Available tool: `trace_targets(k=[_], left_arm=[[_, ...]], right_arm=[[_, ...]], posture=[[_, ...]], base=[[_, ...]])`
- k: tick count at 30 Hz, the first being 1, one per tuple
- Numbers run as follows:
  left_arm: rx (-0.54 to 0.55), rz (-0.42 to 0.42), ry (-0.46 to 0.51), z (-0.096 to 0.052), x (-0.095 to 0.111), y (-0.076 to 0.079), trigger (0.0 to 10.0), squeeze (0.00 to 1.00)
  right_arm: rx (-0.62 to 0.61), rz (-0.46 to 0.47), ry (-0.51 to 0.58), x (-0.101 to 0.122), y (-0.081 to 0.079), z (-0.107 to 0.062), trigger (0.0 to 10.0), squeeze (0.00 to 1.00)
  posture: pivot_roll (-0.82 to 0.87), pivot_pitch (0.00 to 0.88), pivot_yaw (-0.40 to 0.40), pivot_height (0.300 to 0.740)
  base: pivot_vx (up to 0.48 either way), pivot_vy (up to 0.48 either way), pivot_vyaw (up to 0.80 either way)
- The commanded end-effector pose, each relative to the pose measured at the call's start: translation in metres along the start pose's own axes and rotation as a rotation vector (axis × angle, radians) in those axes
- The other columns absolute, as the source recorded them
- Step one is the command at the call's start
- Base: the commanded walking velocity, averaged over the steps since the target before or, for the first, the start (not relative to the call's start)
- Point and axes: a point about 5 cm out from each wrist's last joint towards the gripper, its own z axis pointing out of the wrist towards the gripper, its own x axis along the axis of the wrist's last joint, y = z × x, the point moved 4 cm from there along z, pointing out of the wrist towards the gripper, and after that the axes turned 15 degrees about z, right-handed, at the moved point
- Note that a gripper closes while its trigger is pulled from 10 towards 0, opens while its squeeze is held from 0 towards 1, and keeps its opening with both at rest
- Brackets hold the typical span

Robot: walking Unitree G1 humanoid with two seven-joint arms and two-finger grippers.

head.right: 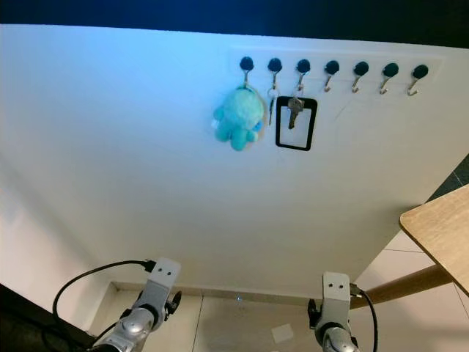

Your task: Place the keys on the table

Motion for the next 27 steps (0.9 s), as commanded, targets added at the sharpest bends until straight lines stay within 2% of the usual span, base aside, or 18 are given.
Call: trace_targets(k=[1,10,15,20,27], left_arm=[[-0.005,-0.006,0.002,0.000,0.000,0.003,10.0,0.00],[-0.005,-0.055,-0.014,-0.003,-0.010,-0.004,10.0,0.00],[0.002,-0.051,-0.026,-0.006,-0.017,-0.009,10.0,0.00],[0.019,-0.054,-0.035,-0.009,-0.026,-0.020,10.0,0.00],[0.056,-0.082,-0.038,-0.013,-0.032,-0.031,10.0,0.00]], right_arm=[[0.001,-0.004,-0.014,-0.005,0.001,-0.002,10.0,0.00],[0.028,-0.018,-0.039,-0.012,0.001,-0.004,10.0,0.00],[0.036,-0.034,-0.043,-0.012,-0.002,-0.004,10.0,0.00],[0.041,-0.047,-0.028,-0.007,-0.008,-0.001,10.0,0.00],[0.043,-0.058,-0.056,-0.017,-0.008,-0.005,10.0,0.00]], posture=[[0.01,0.000,-0.013,0.740],[0.03,0.000,-0.029,0.740],[0.03,0.000,-0.026,0.740],[0.00,0.000,0.008,0.740],[0.03,0.001,-0.019,0.740]], base=[[0.000,0.000,0.00],[0.000,0.000,0.00],[0.000,0.000,0.00],[0.000,0.000,0.00],[0.000,0.000,0.00]])
